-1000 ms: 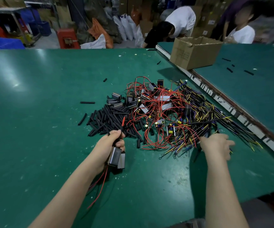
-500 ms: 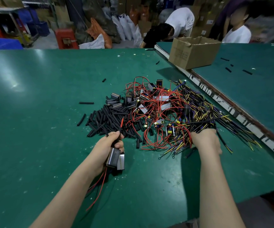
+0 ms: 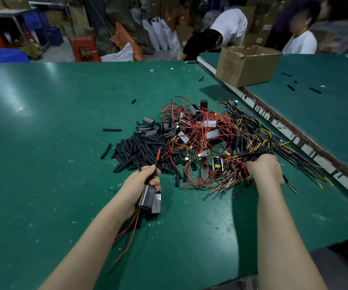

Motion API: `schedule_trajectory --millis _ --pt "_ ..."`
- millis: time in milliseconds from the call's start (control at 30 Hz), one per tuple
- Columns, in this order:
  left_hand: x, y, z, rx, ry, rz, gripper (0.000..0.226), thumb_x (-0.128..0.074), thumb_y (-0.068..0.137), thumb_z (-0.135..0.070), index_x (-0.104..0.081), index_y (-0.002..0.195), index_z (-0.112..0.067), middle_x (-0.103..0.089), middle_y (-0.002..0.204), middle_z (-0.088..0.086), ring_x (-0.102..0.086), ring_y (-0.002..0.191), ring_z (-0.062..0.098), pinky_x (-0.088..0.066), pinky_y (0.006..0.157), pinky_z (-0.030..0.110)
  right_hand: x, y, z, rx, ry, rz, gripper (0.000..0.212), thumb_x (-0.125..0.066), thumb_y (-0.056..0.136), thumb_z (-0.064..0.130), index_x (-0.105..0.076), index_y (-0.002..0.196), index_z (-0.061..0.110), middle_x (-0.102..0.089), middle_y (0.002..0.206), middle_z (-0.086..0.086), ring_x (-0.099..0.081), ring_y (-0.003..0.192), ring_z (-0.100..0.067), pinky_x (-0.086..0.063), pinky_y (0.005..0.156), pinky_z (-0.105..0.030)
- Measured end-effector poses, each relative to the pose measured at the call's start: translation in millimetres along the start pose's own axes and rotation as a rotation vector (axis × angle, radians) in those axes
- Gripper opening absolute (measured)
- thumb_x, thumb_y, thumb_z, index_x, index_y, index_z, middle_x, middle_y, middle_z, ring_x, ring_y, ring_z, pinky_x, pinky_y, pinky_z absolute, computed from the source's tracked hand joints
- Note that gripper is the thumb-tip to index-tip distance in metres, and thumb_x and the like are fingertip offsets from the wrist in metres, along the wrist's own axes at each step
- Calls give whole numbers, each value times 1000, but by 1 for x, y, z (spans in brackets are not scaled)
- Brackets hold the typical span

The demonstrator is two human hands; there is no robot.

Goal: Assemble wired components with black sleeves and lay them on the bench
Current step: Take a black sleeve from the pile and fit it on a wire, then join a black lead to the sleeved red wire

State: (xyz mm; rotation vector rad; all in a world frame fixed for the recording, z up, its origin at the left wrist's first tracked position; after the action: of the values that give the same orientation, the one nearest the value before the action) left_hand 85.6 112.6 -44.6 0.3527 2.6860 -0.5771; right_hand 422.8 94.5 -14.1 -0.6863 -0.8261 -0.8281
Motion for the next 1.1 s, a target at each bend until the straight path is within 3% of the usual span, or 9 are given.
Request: schedule_trajectory --millis 167,267,400,533,600,667,733,867,1100 --pt "3 1 1 2 4 0 24 -41 100 -22 -49 82 -8 -37 52 -3 -39 49 13 -43 50 21 4 -1 -7 26 166 -12 61 -62 91 24 -26 132 -5 -57 120 -24 -56 105 -40 -40 72 -44" --pt "4 2 2 8 1 2 24 -41 100 -22 -49 82 -8 -37 52 -3 -40 47 13 -44 50 21 24 -9 -12 36 329 -131 55 -62 91 22 -30 128 -2 -57 118 -25 -55 105 -41 -38 72 -42" --pt "1 1 -1 -10 34 5 25 -40 101 -25 -51 86 -8 -36 53 -3 -39 48 13 -40 54 23 60 -27 10 313 518 -292 39 -54 90 20 -46 126 9 -64 108 -10 -55 98 -29 -34 75 -30" --pt "-9 -3 -9 -39 62 2 26 -38 102 -25 -54 93 -7 -34 54 -3 -35 52 14 -35 55 23 54 -59 65 749 352 -71 26 -56 87 22 -65 111 21 -62 96 4 -54 87 -12 -40 74 -28" --pt "-15 -6 -14 -46 24 6 24 -39 102 -24 -54 91 -7 -33 54 -3 -33 54 14 -33 54 22 37 -82 86 907 233 121 18 -59 88 23 -65 103 30 -58 86 11 -52 70 2 -37 61 -19" --pt "-20 -10 -21 -70 -7 11 23 -40 101 -23 -53 92 -7 -31 53 -3 -30 54 14 -33 52 21 19 -104 98 997 168 268 15 -60 89 25 -60 96 38 -57 85 13 -50 65 6 -32 55 -12" --pt "-21 -13 -29 -117 17 -10 23 -40 101 -25 -54 97 -7 -29 53 -3 -28 54 13 -31 51 21 5 -121 103 1033 179 365 15 -62 89 25 -60 94 38 -59 85 17 -51 70 3 -36 63 -15" --pt "-20 -14 -45 -207 103 -71 24 -42 101 -26 -57 107 -8 -27 51 -6 -26 54 13 -29 50 20 -22 -148 105 1045 281 546 25 -65 87 21 -59 84 44 -55 65 19 -45 50 3 -35 52 -7" --pt "-11 -13 -52 -247 127 -100 19 -41 101 -21 -56 105 -9 -26 49 -8 -24 51 11 -23 55 24 -49 -174 107 1076 300 667 26 -65 89 20 -59 87 45 -54 74 16 -37 49 -2 -34 49 -12"
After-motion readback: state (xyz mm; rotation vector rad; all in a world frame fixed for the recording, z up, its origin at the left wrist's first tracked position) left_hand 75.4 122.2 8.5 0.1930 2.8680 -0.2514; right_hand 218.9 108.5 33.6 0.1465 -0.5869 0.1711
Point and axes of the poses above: each hand's wrist, its own y-axis towards the middle knuckle, its own x-axis out of the back of the hand, z = x × y, the point moved 9 cm from there along y, towards the middle knuckle
